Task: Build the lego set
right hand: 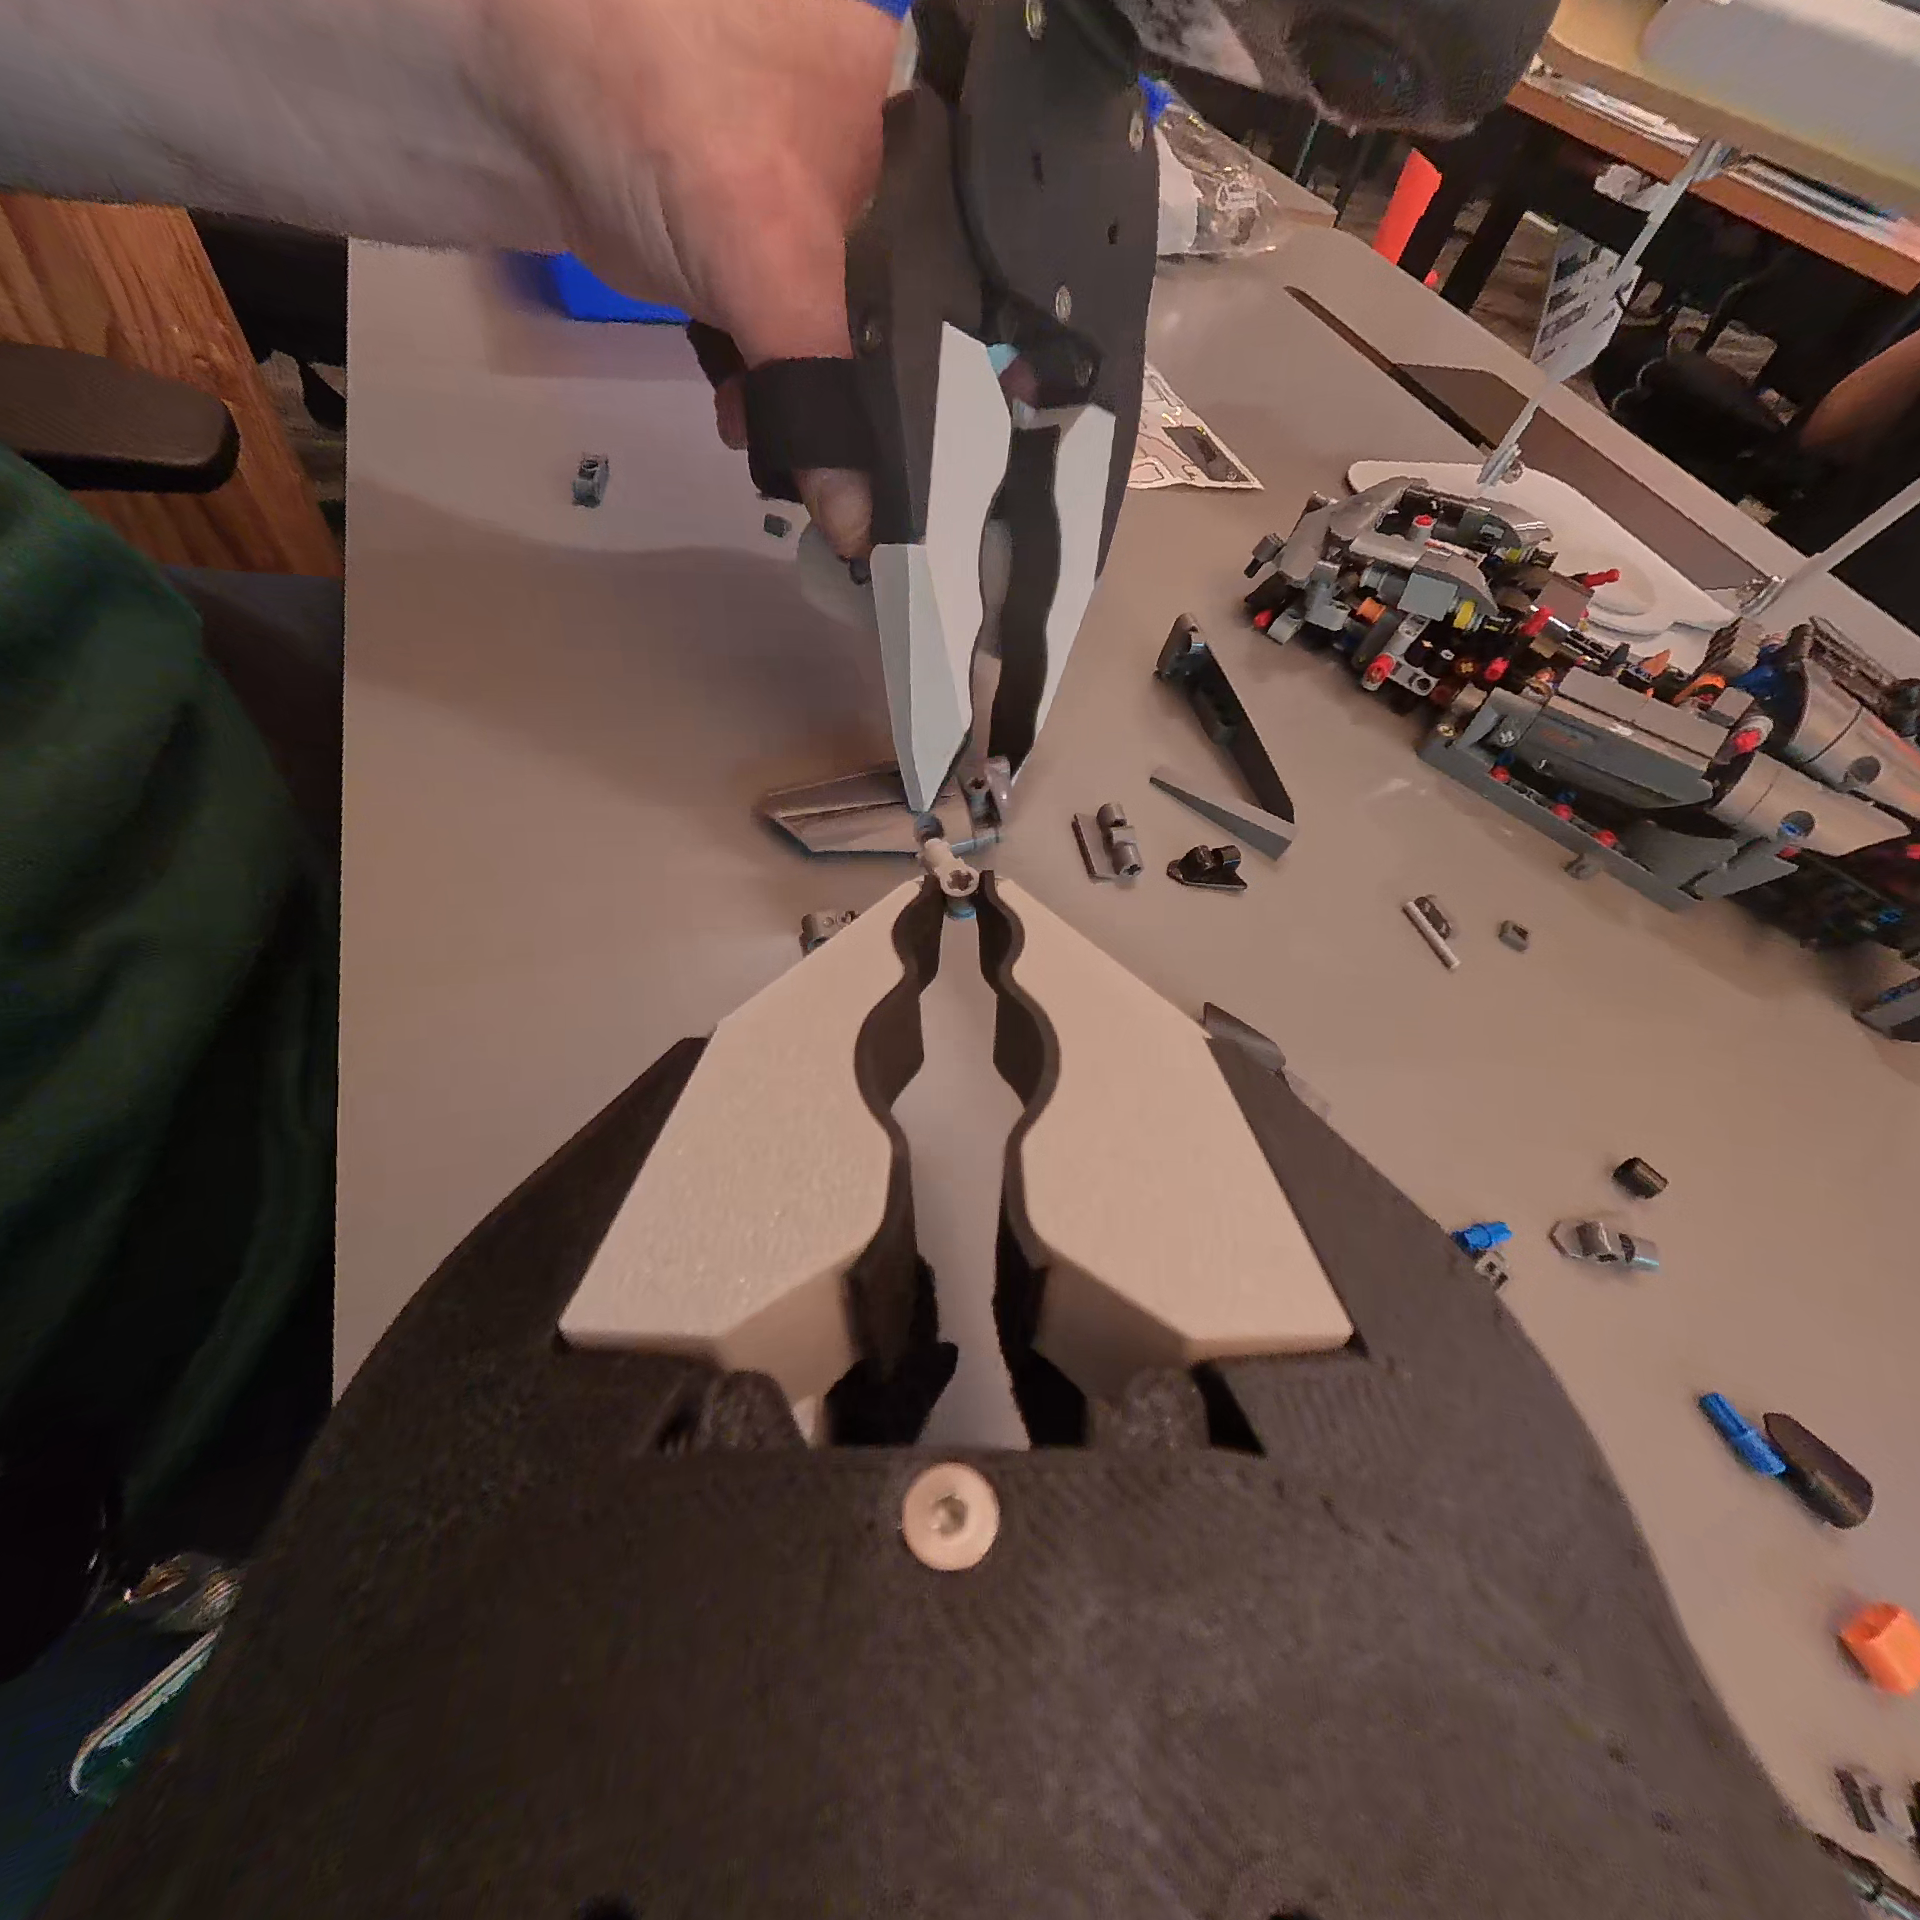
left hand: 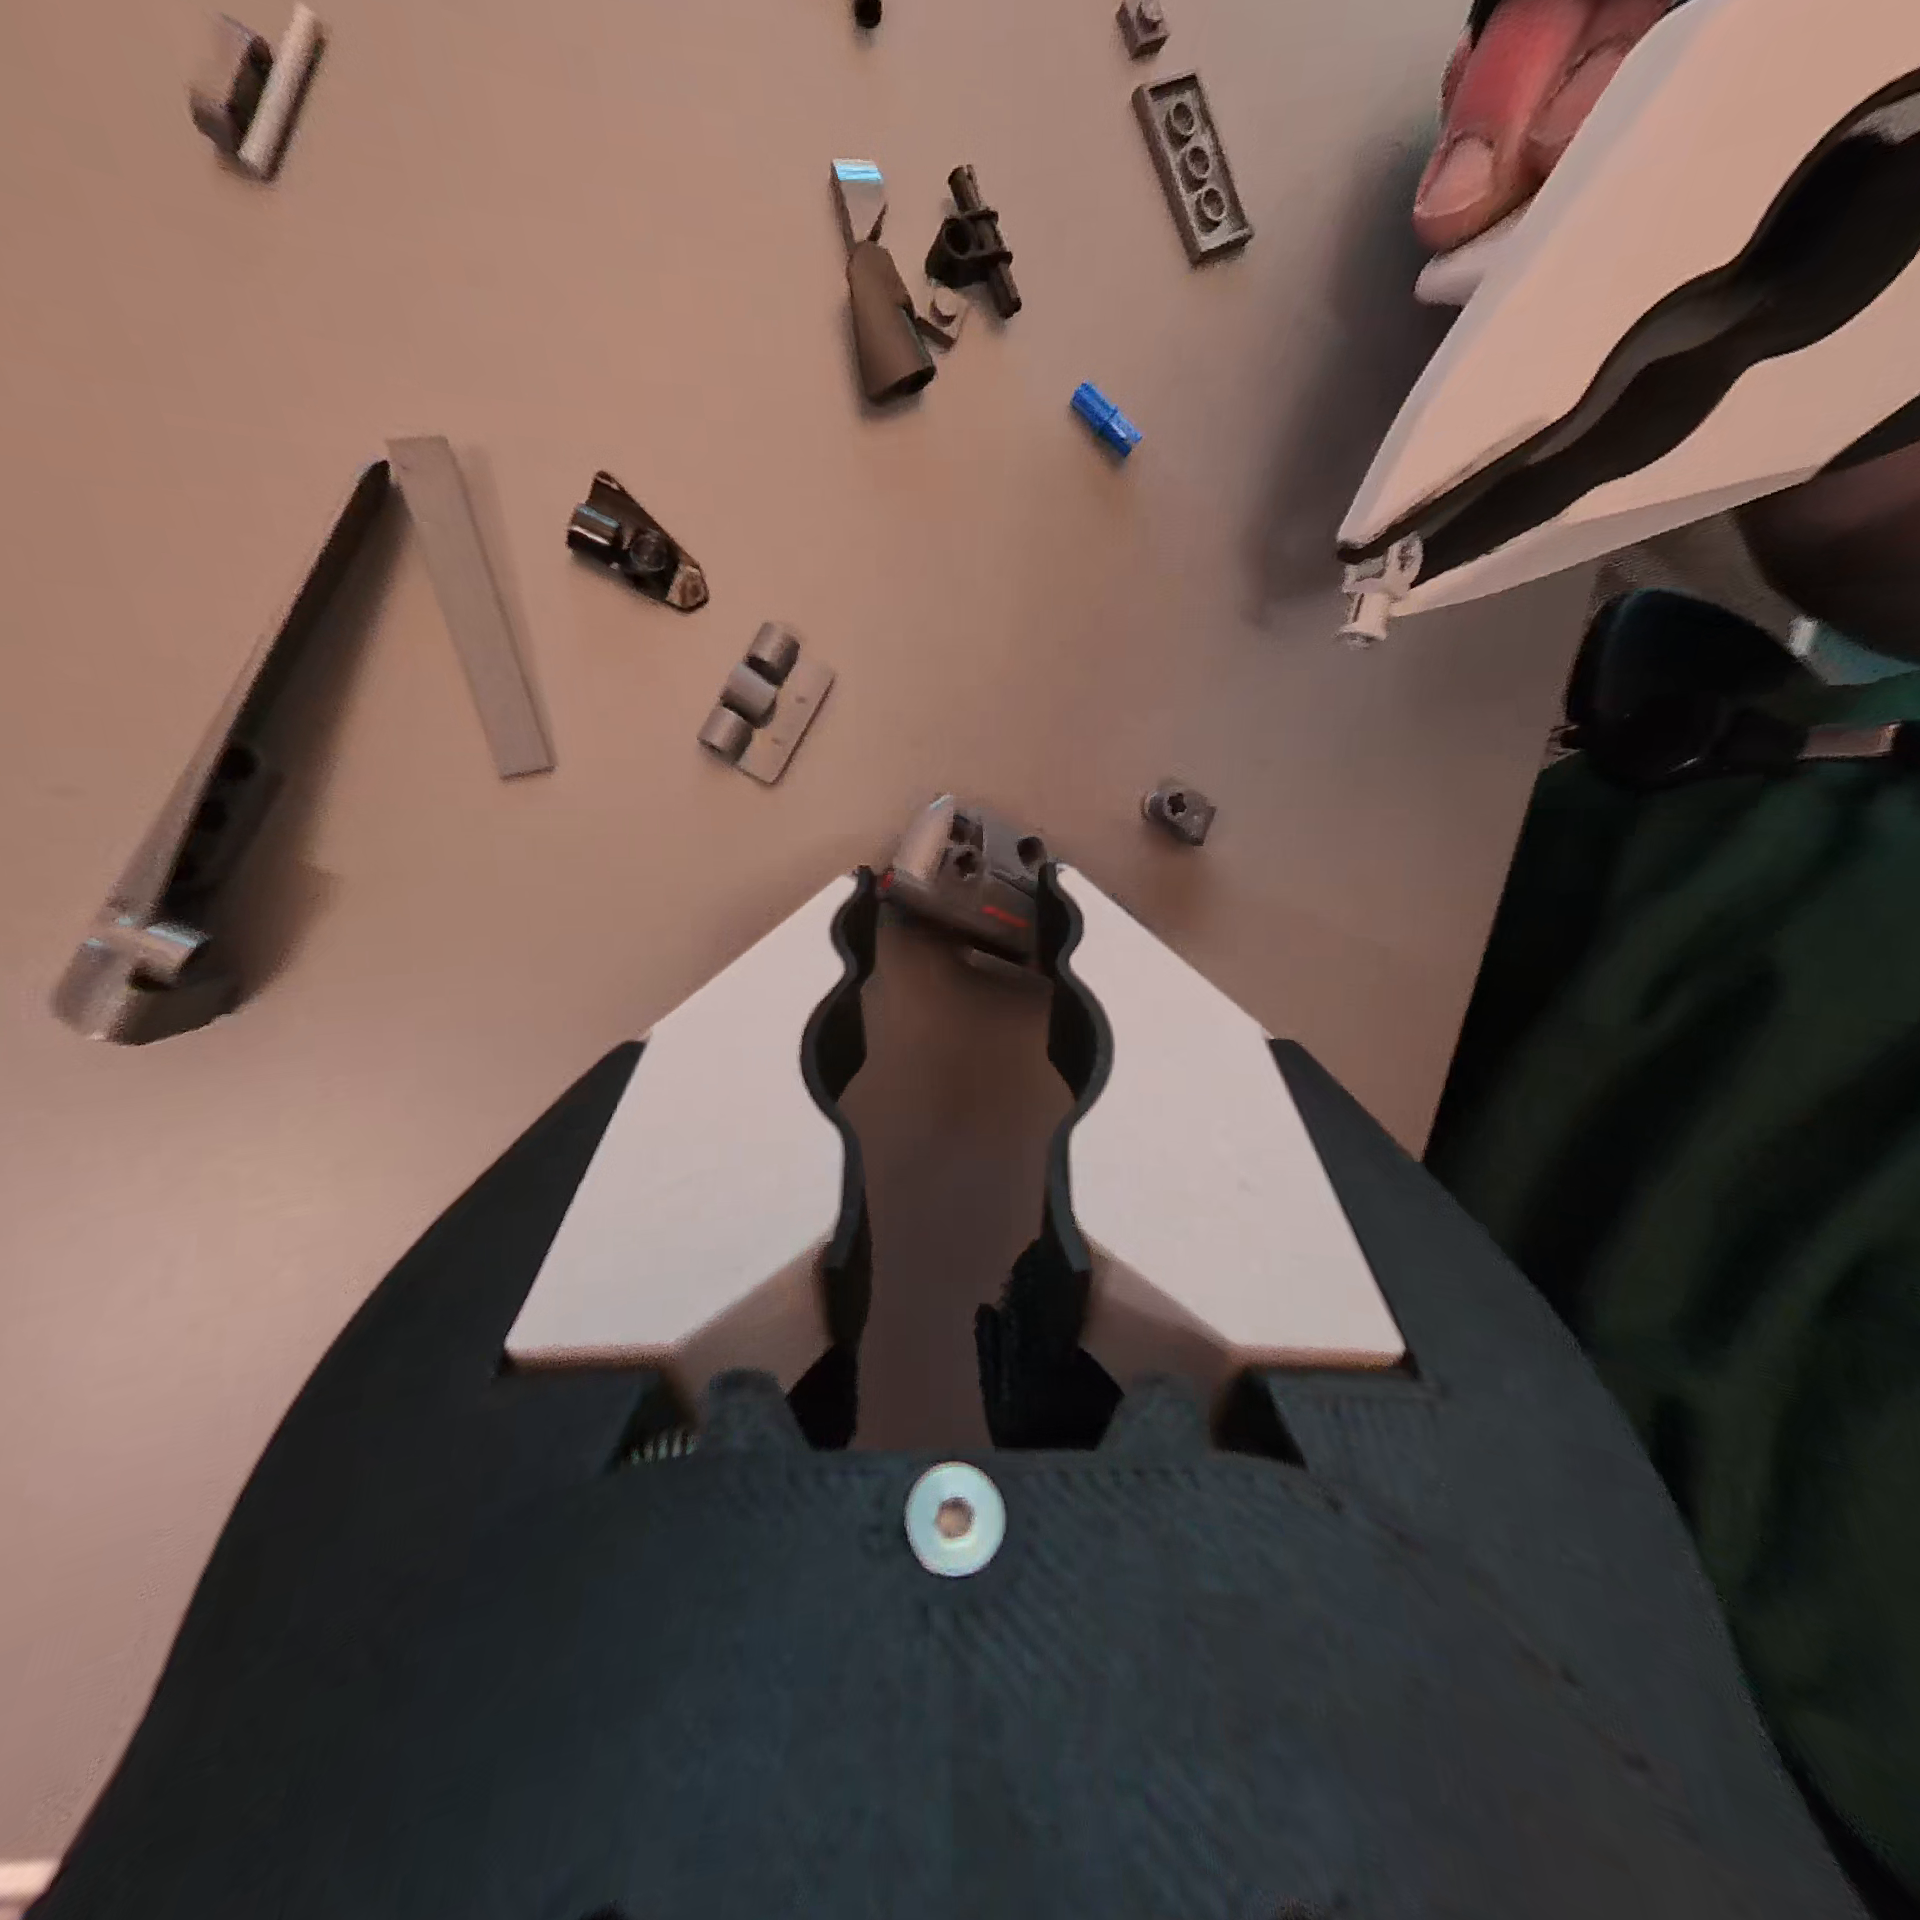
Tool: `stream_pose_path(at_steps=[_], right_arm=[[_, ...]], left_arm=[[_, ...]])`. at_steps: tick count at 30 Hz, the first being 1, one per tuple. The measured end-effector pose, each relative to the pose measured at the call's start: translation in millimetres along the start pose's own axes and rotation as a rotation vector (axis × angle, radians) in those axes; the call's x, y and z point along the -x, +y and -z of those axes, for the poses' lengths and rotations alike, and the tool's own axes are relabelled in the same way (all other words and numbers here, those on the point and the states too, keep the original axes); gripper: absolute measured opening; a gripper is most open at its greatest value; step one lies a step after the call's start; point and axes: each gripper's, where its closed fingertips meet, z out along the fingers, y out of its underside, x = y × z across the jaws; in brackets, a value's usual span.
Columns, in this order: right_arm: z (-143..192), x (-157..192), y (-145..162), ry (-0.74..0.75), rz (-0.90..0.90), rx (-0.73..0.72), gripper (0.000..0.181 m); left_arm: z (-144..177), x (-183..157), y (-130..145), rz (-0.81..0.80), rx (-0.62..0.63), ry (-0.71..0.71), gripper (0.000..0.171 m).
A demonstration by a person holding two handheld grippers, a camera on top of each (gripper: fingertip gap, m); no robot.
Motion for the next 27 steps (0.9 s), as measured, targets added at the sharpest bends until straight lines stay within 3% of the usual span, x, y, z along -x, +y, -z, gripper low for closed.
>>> stream_pose_path(at_steps=[10, 14, 18, 21, 24, 27], right_arm=[[2.9, -2.9, -3.7, 0.001, -0.011, -0.032, 0.004], [3.5, -3.9, -4.5, 0.005, -0.014, -0.04, 0.004], [4.0, -5.2, -5.0, 0.008, -0.023, -0.045, 0.004], [4.1, -5.4, -5.1, 0.006, -0.025, -0.046, 0.004], [4.2, -5.8, -5.2, 0.008, -0.026, -0.048, 0.004], [4.8, -5.9, -6.0, 0.011, -0.024, -0.054, 0.004]], left_arm=[[0.4, -2.7, -7.9, 0.162, -0.086, 0.114, 0.017], [16.0, -0.1, -12.4, 0.189, -0.15, 0.102, 0.029], [28.0, -3.1, -8.7, 0.189, -0.182, 0.074, 0.028], [25.3, -7.5, -4.5, 0.093, -0.139, 0.002, 0.043], [14.4, -9.8, -0.6, -0.073, -0.067, -0.119, 0.078], [6.0, -7.3, 5.9, -0.29, 0.019, -0.261, 0.099]])
